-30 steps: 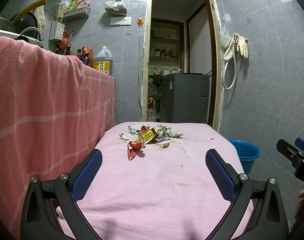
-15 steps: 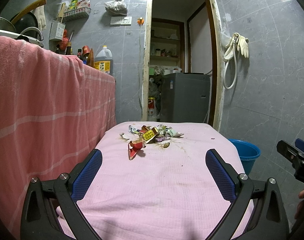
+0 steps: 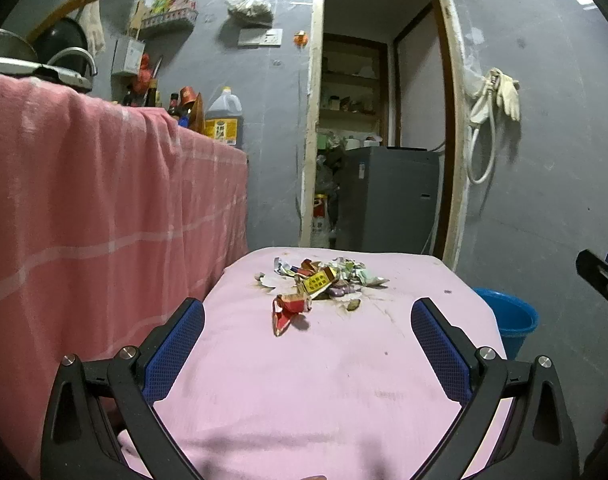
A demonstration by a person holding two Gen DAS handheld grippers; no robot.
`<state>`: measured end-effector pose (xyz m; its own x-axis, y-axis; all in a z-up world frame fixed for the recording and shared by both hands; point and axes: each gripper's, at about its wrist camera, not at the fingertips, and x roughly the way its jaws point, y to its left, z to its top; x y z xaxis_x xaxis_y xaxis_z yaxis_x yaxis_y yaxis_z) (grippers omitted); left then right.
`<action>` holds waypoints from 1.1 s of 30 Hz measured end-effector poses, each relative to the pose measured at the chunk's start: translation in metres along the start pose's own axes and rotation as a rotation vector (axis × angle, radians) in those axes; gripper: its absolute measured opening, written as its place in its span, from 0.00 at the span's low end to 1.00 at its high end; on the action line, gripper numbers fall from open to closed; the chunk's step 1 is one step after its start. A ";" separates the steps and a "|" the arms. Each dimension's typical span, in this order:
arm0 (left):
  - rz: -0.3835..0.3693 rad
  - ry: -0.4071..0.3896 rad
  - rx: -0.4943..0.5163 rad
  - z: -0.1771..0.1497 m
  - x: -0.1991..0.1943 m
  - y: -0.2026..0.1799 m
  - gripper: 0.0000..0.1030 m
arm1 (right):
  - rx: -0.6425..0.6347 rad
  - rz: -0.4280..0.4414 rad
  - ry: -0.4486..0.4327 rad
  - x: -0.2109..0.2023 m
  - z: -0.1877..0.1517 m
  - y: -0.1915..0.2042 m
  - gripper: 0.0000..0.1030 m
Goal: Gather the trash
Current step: 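Move the left tool to the red wrapper and close its fingers on it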
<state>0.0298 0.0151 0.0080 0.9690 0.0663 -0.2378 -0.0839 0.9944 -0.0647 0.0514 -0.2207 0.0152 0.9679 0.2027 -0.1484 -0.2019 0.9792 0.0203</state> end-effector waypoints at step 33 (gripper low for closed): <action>0.033 0.203 0.018 0.014 0.135 0.036 0.98 | -0.074 0.231 0.127 0.169 0.003 0.041 1.00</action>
<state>0.1613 0.0614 -0.0128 0.8987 0.0829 -0.4306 -0.1093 0.9933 -0.0369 0.2070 -0.1464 -0.0062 0.8695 0.4128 -0.2713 -0.4297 0.9030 -0.0032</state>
